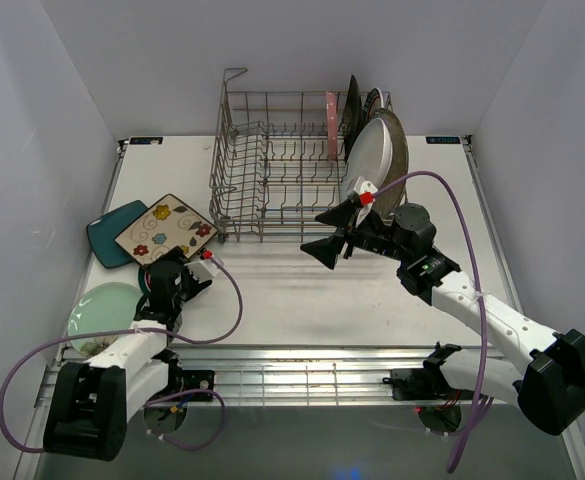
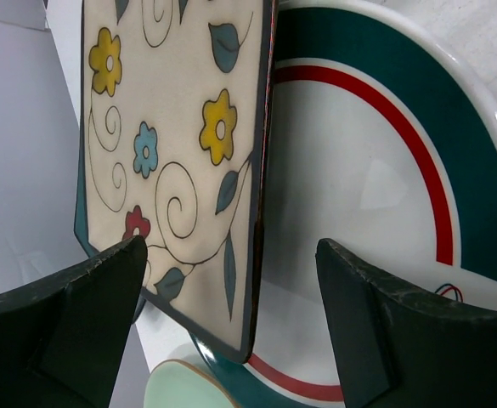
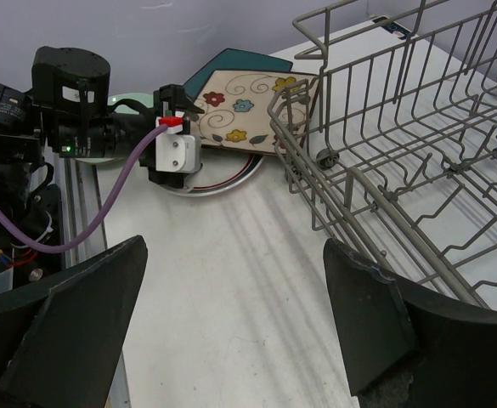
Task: Load the plates into the dish rack
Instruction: Pick up the plate at the center of the board.
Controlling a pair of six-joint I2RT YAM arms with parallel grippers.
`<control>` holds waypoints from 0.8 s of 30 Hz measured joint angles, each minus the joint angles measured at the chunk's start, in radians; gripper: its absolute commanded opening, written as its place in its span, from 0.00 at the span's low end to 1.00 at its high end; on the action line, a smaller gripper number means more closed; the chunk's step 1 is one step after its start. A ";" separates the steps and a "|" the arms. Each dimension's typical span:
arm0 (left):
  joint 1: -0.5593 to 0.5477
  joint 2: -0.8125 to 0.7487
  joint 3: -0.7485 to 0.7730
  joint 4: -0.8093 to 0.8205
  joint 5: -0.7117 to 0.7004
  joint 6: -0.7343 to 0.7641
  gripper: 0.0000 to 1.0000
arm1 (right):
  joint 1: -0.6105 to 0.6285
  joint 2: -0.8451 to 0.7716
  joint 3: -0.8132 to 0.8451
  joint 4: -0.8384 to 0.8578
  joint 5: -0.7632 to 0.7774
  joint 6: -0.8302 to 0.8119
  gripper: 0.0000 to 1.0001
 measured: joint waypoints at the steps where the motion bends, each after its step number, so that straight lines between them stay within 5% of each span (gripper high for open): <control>1: 0.000 0.011 0.000 0.015 -0.003 0.000 0.90 | 0.000 0.000 0.000 0.000 0.000 0.000 0.90; 12: 0.000 0.123 0.000 0.153 -0.058 0.007 0.83 | 0.000 0.003 0.000 0.000 -0.001 0.000 0.90; 24: 0.000 0.174 0.000 0.198 -0.095 0.008 0.56 | 0.000 0.003 0.000 0.001 -0.004 0.000 0.90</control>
